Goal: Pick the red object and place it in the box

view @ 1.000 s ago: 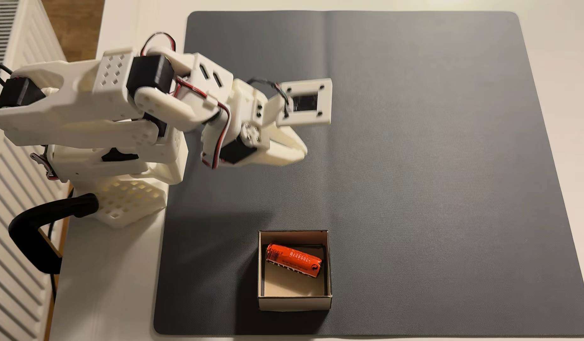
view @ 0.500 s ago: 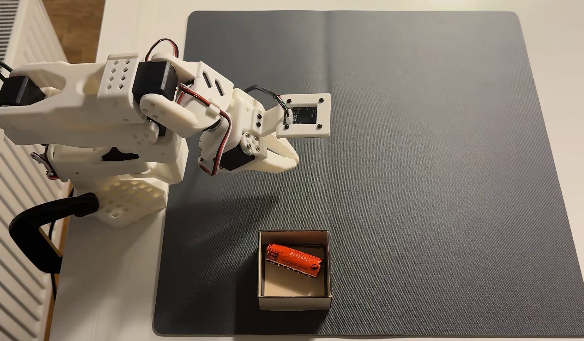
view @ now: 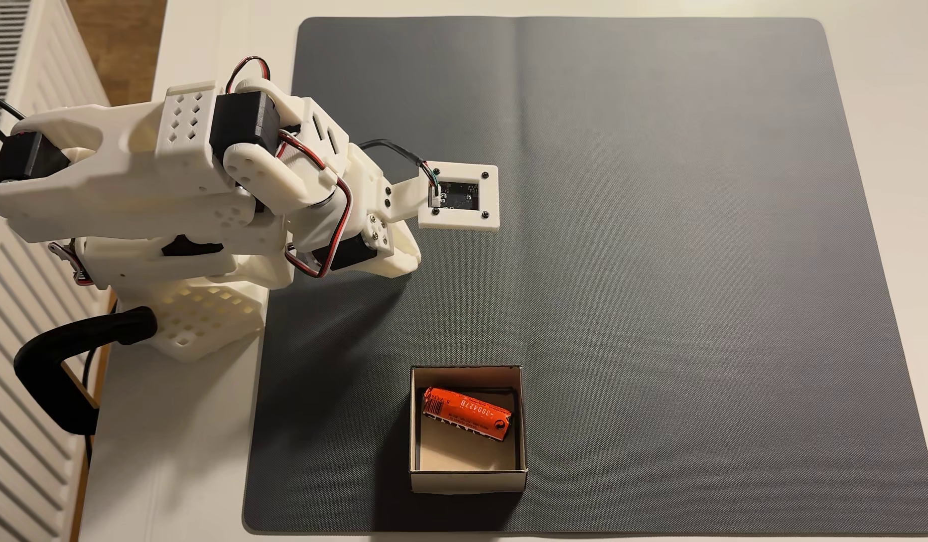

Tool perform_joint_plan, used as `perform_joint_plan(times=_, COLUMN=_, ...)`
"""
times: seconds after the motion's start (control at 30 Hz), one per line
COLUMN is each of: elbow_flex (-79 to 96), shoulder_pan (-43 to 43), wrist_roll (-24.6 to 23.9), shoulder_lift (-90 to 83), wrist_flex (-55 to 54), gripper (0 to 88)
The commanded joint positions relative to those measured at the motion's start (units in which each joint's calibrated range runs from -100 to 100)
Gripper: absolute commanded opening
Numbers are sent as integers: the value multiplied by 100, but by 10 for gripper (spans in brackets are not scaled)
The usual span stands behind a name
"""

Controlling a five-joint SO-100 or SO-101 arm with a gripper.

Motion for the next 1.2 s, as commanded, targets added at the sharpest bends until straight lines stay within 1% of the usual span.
perform_joint_plan(times=0.0, elbow_flex=73, shoulder_pan=0, wrist_roll=22, shoulder_lift=92, wrist_flex=83, gripper=8)
perform_joint_plan(times=1.17, elbow_flex=73, shoulder_pan=37, wrist_roll=22, shoulder_lift=67, wrist_flex=91, gripper=8)
